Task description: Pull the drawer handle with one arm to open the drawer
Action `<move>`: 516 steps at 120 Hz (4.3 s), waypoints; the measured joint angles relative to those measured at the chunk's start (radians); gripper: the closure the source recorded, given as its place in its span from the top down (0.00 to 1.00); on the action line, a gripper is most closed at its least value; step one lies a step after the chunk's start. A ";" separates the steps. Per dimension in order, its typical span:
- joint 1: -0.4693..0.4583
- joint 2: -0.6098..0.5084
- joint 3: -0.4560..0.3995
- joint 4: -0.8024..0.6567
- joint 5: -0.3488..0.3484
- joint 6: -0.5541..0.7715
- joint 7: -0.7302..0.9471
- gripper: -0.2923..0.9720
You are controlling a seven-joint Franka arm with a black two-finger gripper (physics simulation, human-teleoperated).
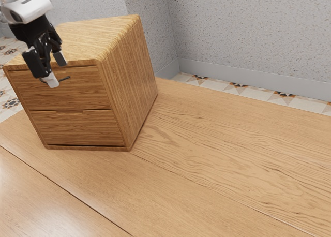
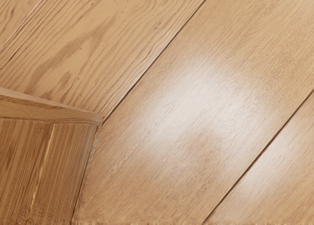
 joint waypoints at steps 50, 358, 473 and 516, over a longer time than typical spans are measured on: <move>-0.019 -0.090 -0.003 -0.110 0.085 -0.013 -0.051 0.77; 0.034 -0.526 0.089 -0.871 0.176 0.725 0.270 0.15; 0.101 -0.872 0.031 -1.095 0.184 0.596 0.303 0.18; 0.100 -0.902 0.030 -1.096 0.183 0.533 0.309 0.27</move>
